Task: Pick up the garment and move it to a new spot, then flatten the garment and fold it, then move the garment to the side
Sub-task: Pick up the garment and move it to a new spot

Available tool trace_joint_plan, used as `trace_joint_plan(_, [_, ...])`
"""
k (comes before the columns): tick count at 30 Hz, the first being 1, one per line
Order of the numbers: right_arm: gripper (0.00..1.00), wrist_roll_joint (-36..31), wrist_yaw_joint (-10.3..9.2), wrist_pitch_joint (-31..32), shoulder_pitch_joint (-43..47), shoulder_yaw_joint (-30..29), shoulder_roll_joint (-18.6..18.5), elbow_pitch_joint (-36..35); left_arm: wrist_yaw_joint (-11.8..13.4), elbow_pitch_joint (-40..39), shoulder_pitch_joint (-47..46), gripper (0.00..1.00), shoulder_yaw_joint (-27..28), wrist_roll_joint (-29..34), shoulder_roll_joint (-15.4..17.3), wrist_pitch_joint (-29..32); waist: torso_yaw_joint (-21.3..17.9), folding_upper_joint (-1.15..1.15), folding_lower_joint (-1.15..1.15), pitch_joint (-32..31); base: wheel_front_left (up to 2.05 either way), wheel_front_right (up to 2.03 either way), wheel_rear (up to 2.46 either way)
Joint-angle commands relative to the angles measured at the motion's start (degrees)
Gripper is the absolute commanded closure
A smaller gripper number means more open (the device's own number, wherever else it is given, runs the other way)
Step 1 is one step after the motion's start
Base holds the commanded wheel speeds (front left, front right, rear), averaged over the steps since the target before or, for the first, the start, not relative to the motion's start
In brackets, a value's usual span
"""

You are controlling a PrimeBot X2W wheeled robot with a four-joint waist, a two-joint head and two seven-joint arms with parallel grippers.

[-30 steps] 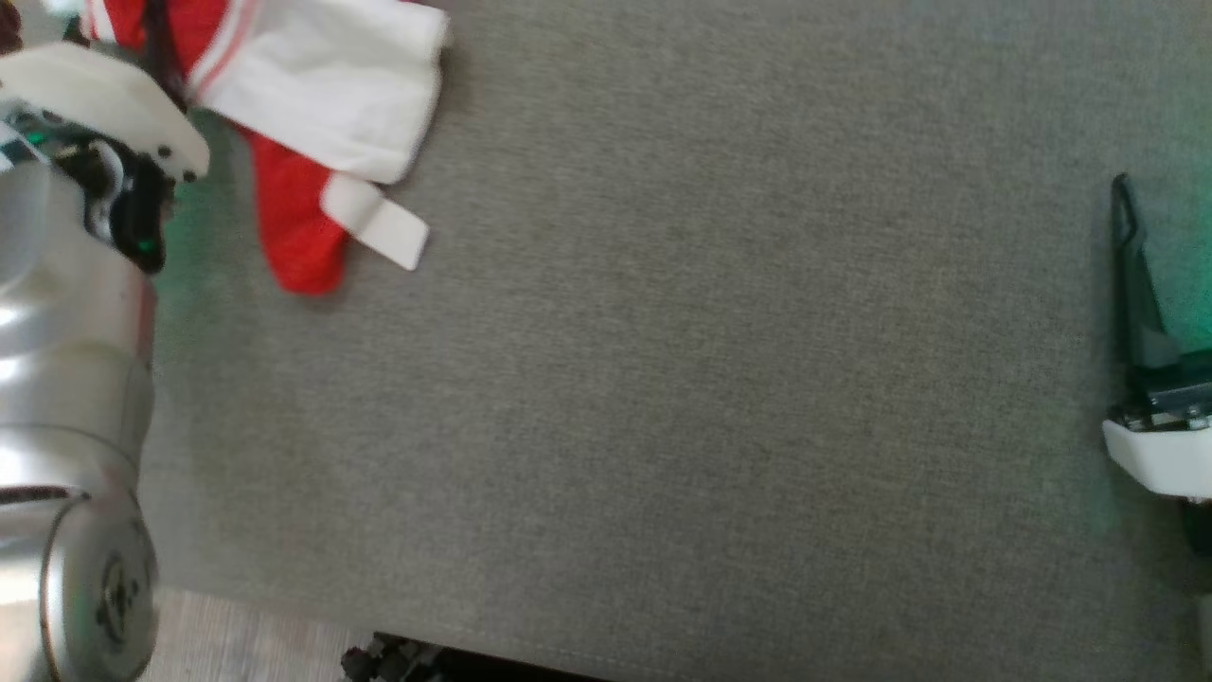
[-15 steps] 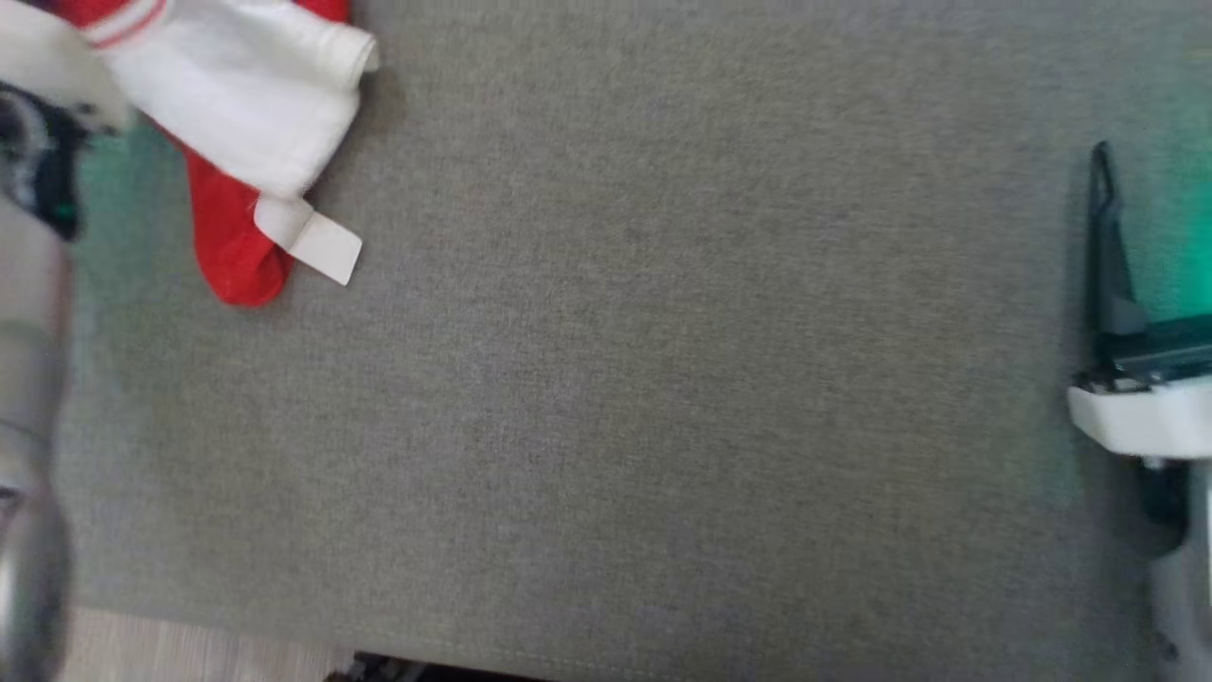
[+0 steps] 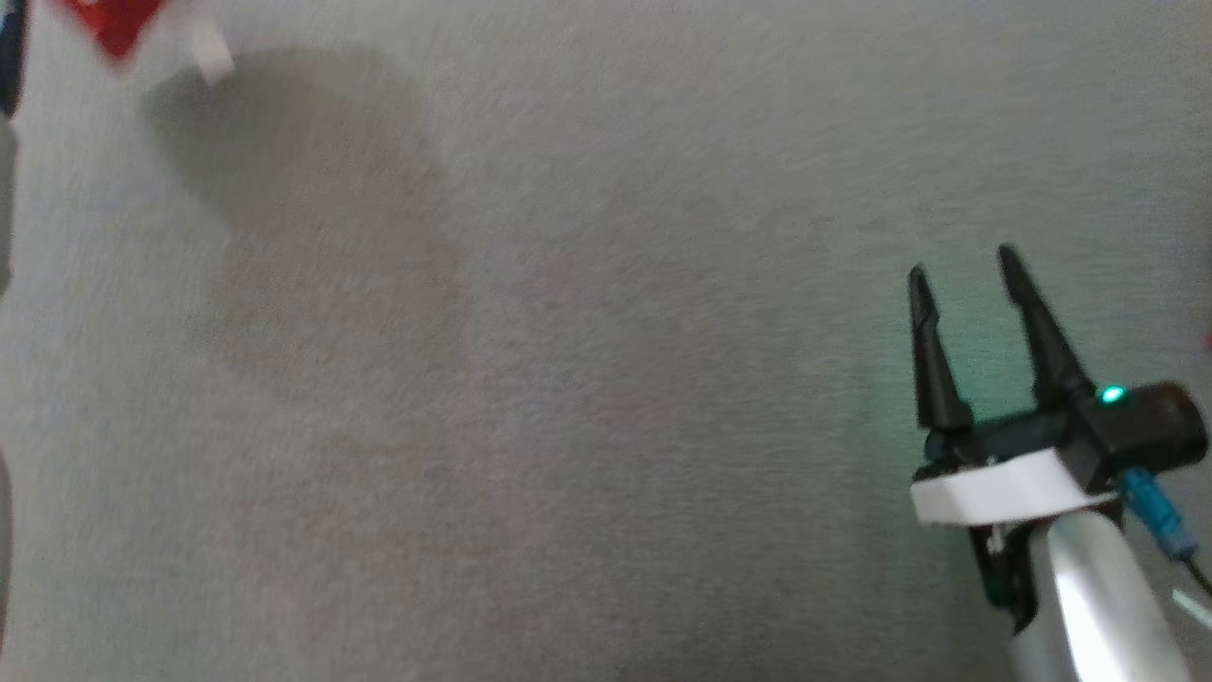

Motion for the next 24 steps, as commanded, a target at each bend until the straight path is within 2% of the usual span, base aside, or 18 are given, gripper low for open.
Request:
trace_joint_plan(1, [0.00,1.1,0.37,0.0,1.4,1.9,0.6,-1.2,0.1,-4.4,-3.2,1.00,-1.3,-0.8,2.2,0.8,-6.8,0.00,0.01,-7.9,0.00,0.00,0.00])
trace_joint_plan(9, [0.00,4.6,0.37,0.0,3.4,3.7,1.0,-2.3,0.1,-19.1,-2.1,1.00,-10.2,-7.6,2.0,7.4,-13.4,0.00,0.01,-11.0,0.00,0.00,0.00])
trace_joint_plan(15, [0.00,6.6,0.37,0.0,3.9,4.3,1.0,-3.2,0.3,-26.6,10.4,1.00,-14.3,-12.3,0.9,10.3,-17.0,0.00,0.01,-9.7,0.00,0.00,0.00])
trace_joint_plan(16, [0.00,6.6,0.37,0.0,3.9,4.3,1.0,-3.2,0.3,-26.6,10.4,1.00,-14.3,-12.3,0.9,10.3,-17.0,0.00,0.01,-9.7,0.00,0.00,0.00])
trace_joint_plan(19, [0.00,7.1,0.37,0.0,4.1,4.8,1.0,-3.4,1.2,-27.4,20.1,1.00,-17.0,-13.3,-0.4,9.2,-18.3,0.00,0.01,-8.0,0.00,0.00,0.00])
trace_joint_plan(24, [0.00,8.6,0.37,0.0,4.2,5.2,1.0,-2.9,2.0,-23.8,36.7,1.00,-21.4,-15.9,-6.4,1.5,-19.4,0.00,0.01,-5.8,0.00,0.00,0.00])
